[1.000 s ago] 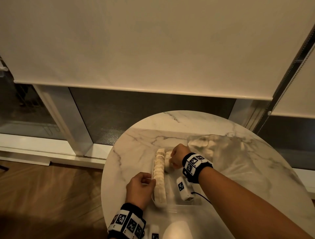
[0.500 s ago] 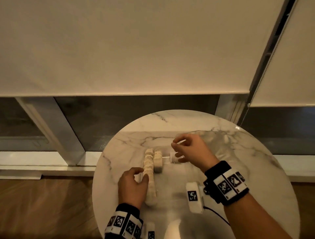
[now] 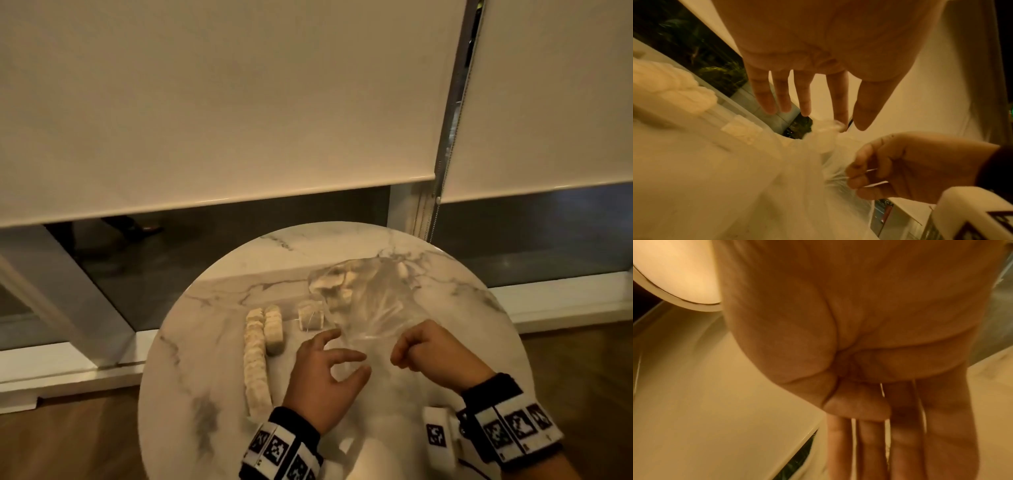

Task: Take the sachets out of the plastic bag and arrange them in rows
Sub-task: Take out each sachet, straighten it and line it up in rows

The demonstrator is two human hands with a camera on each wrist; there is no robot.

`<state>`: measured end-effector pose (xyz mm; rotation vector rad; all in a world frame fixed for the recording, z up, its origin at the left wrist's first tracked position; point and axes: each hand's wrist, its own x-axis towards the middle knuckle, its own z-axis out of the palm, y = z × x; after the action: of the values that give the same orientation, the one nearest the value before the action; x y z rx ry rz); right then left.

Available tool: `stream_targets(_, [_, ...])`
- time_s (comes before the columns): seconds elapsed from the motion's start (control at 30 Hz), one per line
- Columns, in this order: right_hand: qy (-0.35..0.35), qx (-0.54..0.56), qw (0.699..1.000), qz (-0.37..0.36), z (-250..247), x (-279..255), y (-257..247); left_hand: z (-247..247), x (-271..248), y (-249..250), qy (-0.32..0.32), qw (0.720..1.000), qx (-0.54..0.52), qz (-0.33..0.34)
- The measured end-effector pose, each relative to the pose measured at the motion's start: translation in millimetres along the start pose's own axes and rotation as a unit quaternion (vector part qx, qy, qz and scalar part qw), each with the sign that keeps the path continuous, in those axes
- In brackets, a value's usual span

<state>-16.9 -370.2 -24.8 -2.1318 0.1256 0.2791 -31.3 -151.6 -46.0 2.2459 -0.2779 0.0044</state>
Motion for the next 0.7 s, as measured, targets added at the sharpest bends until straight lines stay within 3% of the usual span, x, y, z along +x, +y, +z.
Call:
stream_targets(0.1, [0.016,-0.023,1.0,-0.011,10.5,9.8,8.3,4.7,2.4,17.7,-0.03,0.999,0.01,0.017])
stream_targets(0.23, [-0.01,0.078,0.997,-0.004,32.2,22.4,17.1,13.1,10.2,19.6,-0.057,0.994,0.093,0.018])
stream_targets(0.33, [-0.02,0.109,0.993,0.044,41.7,25.5,26.1,14.6,14.4,12.9,-0.022,0.993,0.113,0.028])
stream_targets(0.5, [0.021,0.141,0.98,0.143,47.5,31.6,41.5,10.6,11.2,11.9,0.072,0.993,0.086,0.045])
stream_targets(0.63, [0.032,0.255,0.955,0.148,42.4,28.9,24.6,7.6,6.7,21.1,0.083,0.996,0.022,0.022])
stream_targets(0.7, [0.016,0.341,0.934,0.11,38.5,25.6,5.9,7.6,6.9,25.6,0.066,0.997,0.037,0.017])
